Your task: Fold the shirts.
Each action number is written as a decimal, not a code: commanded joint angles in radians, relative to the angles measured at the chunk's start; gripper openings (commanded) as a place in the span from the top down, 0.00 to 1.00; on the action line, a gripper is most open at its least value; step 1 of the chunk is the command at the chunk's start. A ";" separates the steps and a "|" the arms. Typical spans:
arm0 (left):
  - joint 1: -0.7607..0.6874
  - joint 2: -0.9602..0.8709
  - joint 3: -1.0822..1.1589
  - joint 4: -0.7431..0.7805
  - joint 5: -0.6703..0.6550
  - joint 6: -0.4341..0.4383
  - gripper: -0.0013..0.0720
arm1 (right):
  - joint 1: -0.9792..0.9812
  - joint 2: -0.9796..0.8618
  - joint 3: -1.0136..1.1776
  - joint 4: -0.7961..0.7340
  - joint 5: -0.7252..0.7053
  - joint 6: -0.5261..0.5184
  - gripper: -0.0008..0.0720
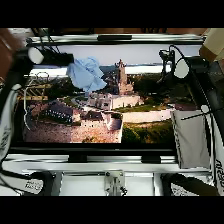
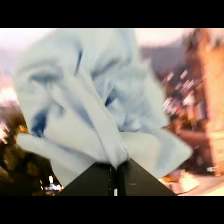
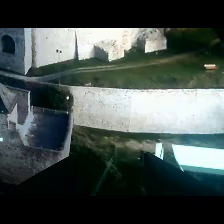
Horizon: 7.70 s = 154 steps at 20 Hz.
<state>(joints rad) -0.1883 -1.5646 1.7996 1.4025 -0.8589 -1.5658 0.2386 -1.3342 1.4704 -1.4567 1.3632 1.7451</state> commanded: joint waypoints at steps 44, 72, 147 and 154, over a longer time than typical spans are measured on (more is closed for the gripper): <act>0.168 0.084 -0.801 -0.244 -0.124 -0.016 0.06 | 0.015 -0.117 -0.340 0.347 -0.356 -0.206 0.11; 0.169 0.116 -0.799 -0.244 -0.119 0.067 0.93 | 0.036 -0.314 -0.262 0.366 -0.327 -0.277 0.11; 0.456 -0.047 -0.711 -0.401 -0.316 0.396 0.93 | -0.261 0.297 -0.706 0.042 0.140 -0.139 0.18; 0.457 0.029 -0.711 -0.401 -0.358 0.421 0.93 | -0.261 0.279 -0.904 0.160 -0.140 -0.105 0.18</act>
<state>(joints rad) 0.2680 -1.5616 1.0874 1.0100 -1.2022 -1.1549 -0.0216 -1.0428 0.6315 -1.3640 1.3403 1.6382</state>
